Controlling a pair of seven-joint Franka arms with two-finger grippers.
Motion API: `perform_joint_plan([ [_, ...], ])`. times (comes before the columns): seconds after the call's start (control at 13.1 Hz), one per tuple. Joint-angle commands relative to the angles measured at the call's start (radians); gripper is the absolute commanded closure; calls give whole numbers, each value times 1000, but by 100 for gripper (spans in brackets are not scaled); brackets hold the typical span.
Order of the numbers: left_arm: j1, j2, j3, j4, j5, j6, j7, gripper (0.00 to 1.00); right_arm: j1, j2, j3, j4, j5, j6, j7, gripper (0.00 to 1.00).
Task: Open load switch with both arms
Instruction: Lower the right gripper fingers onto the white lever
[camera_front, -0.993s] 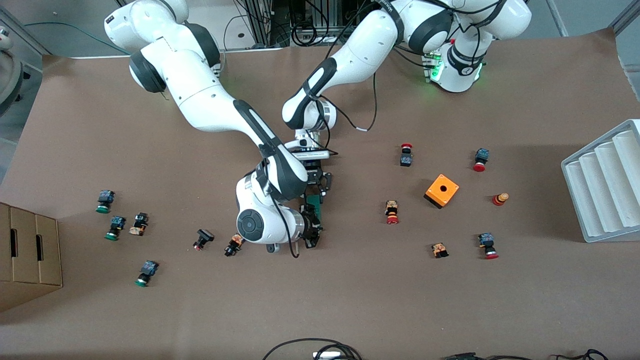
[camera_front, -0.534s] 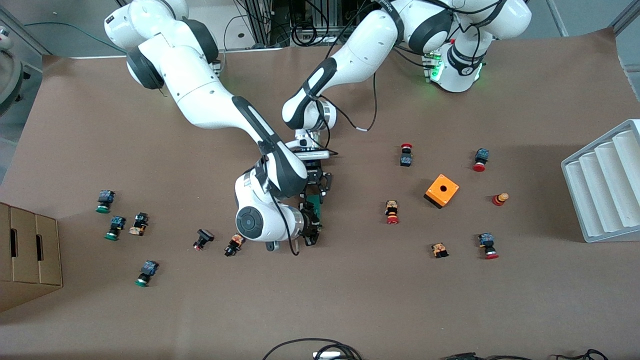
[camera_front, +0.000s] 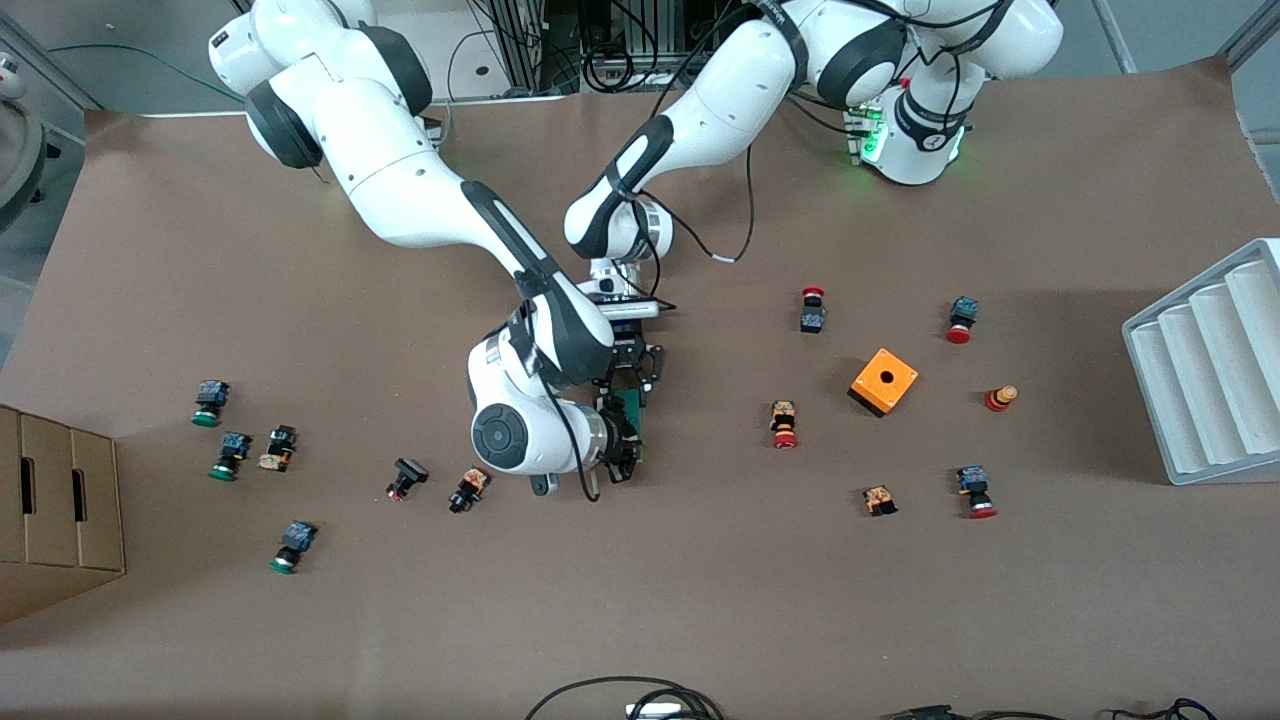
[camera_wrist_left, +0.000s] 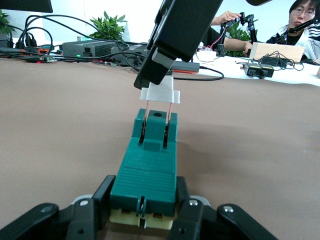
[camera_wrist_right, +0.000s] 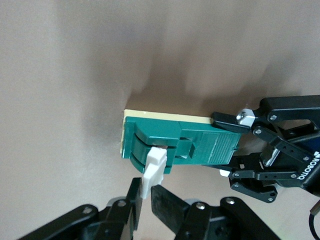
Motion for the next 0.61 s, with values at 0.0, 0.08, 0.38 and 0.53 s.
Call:
perform_joint_plan([
  [0.0,3,27,5,21,5,18,-2,44,0,-55,1,-93,-43,-25,-22,85],
  [0.08,3,25,5,21,2,18,-2,43,2,-60,1,-104,-53,-25,-25,85],
  [0.38,3,25,4,22,3,18,-5,42,11,-84,1,-144,-67,-16,-55,85],
  [0.53,3,25,4,22,3,18,-3,42,11,-99,1,-167,-67,-7,-69,85],
])
